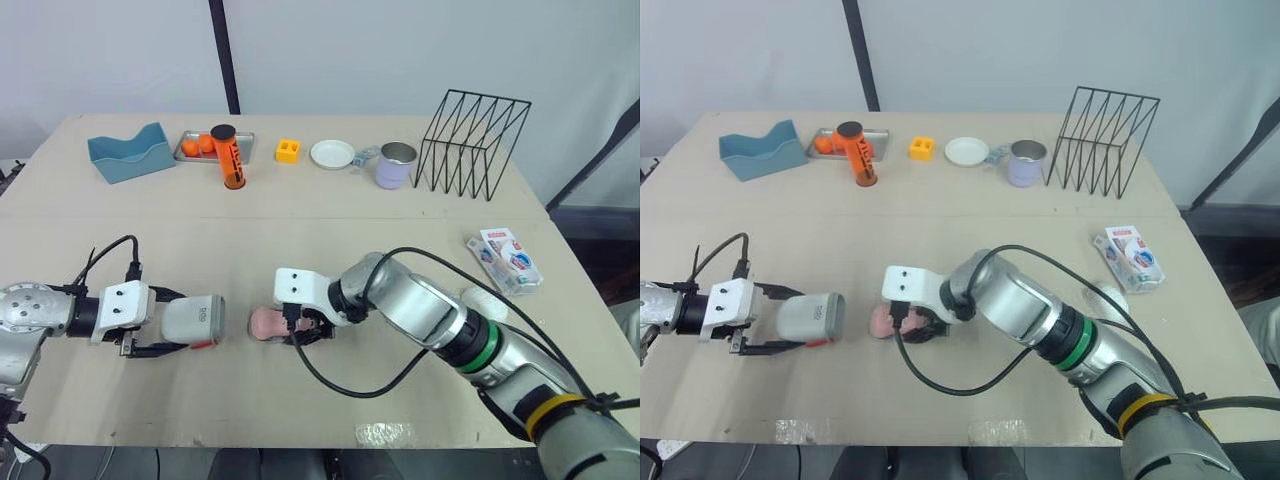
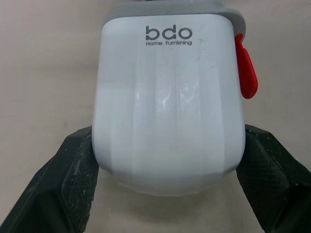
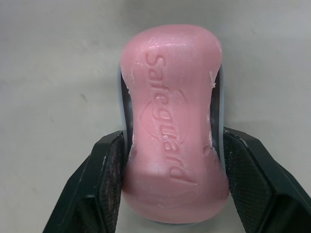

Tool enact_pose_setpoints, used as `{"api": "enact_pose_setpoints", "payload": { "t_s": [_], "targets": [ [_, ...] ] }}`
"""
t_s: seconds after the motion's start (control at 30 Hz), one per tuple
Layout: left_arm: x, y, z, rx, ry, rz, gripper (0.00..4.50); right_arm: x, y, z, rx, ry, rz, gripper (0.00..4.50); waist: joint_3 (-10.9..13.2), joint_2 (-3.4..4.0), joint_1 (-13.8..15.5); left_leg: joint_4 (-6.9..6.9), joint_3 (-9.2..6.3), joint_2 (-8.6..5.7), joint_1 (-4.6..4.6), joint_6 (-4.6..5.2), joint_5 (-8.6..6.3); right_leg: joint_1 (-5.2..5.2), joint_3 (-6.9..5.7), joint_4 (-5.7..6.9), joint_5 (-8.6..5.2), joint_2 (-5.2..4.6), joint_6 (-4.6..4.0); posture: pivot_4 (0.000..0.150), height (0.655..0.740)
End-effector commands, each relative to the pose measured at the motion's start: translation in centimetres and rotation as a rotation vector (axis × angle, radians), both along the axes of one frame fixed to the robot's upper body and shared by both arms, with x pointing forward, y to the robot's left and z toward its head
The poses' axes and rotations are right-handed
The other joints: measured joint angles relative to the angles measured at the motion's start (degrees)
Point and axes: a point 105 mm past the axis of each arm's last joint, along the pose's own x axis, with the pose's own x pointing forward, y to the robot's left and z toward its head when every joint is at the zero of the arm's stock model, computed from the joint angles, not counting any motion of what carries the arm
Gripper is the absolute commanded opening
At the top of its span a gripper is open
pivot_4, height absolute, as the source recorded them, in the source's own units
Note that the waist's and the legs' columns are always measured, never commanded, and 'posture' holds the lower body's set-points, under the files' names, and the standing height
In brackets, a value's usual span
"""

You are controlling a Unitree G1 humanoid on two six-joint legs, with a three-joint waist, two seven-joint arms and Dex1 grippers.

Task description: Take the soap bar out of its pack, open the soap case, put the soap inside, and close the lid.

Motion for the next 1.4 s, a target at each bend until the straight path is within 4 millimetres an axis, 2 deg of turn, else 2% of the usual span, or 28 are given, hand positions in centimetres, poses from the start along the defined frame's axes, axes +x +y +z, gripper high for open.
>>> {"api": "enact_pose_setpoints", "payload": {
  "t_s": [0.03, 0.23, 0.53, 0.97, 1.4],
  "targets": [
    [0.2, -0.8, 0.6, -0.012, -0.03, -0.041, 3.53, 0.6, -0.5, 0.9, 0.017, -0.03, -0.014, 2.47, 0.0, 0.0, 0.0, 0.0, 0.0, 0.0, 0.0, 0.0, 0.0, 0.0, 0.0, 0.0, 0.0, 0.0, 0.0, 0.15, 0.7371],
    [0.6, -1.2, -0.5, 0.007, -0.022, -0.053, 3.53, 1.0, -0.7, 1.5, 0.012, -0.047, -0.009, 2.47, 0.0, 0.0, 0.0, 0.0, 0.01, 0.01, 0.0, 0.0, 0.0, -0.01, 0.01, 0.0, 0.0, 0.02, 0.0, 0.15, 0.7371],
    [2.0, -3.5, -1.8, -0.034, -0.059, -0.078, 3.53, 1.1, -1.1, 2.1, -0.018, -0.046, 0.019, 2.47, 0.0, 0.0, 0.0, 0.02, -0.02, -0.02, -0.02, 0.0, 0.0, 0.01, -0.01, 0.0, 0.0, 0.0, 0.0, 0.15, 0.7371],
    [2.8, -5.4, -1.3, -0.097, -0.07, -0.089, 3.53, 0.9, -0.4, 2.6, -0.026, -0.034, 0.064, 2.47, 0.0, 0.0, 0.0, 0.03, -0.04, -0.04, -0.01, -0.01, 0.0, 0.02, -0.02, 0.01, 0.0, -0.01, 0.0, 0.15, 0.7371],
    [2.6, -6.0, -0.8, -0.119, -0.049, -0.107, 3.53, 0.8, 0.4, 2.9, -0.012, -0.03, 0.067, 2.47, 0.0, 0.0, 0.0, 0.03, -0.06, -0.03, -0.01, -0.01, 0.01, 0.02, -0.04, 0.01, 0.0, -0.01, 0.0, 0.15, 0.7371]
  ]
}}
